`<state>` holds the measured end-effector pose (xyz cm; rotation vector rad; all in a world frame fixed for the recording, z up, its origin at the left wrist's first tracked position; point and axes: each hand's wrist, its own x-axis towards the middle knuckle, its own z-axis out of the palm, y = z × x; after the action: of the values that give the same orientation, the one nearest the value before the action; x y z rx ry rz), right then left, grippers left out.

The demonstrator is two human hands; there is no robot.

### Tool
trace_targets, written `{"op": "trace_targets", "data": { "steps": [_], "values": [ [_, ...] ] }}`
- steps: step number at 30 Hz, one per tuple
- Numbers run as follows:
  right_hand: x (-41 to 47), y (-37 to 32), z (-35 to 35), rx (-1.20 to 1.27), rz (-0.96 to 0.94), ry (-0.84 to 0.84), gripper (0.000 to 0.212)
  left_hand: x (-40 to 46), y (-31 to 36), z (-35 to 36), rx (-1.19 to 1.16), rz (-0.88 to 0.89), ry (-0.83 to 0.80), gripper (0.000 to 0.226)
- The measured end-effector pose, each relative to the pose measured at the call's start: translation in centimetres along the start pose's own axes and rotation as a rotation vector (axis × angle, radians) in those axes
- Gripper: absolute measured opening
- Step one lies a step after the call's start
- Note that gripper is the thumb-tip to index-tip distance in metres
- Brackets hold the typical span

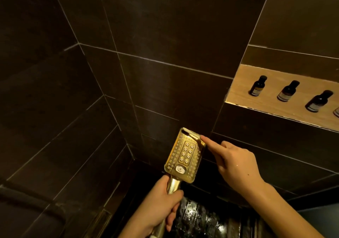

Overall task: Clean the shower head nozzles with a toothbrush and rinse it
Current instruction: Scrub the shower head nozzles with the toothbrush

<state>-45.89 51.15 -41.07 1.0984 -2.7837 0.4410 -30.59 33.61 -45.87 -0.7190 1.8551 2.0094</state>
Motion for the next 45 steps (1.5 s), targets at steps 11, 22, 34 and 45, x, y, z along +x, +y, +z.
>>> {"op": "trace_targets", "data": {
  "steps": [11,22,34,45],
  "values": [
    [1.5,1.0,-0.6,-0.032,-0.103,-0.058,0.077,-0.3,-0.7,0.0,0.015,-0.003,0.018,0.036],
    [2.0,0.3,-0.7,-0.081,-0.119,0.05,0.073,-0.4,0.1,-0.7,0.009,0.0,0.014,0.029],
    [4.3,-0.1,-0.6,-0.069,-0.089,0.057,0.071,1.1,2.6,-1.5,-0.012,0.024,0.037,0.023],
    [3.6,-0.1,-0.2,-0.005,-0.059,0.036,0.08,0.7,2.1,-1.8,-0.001,0.044,0.042,0.026]
  ]
}}
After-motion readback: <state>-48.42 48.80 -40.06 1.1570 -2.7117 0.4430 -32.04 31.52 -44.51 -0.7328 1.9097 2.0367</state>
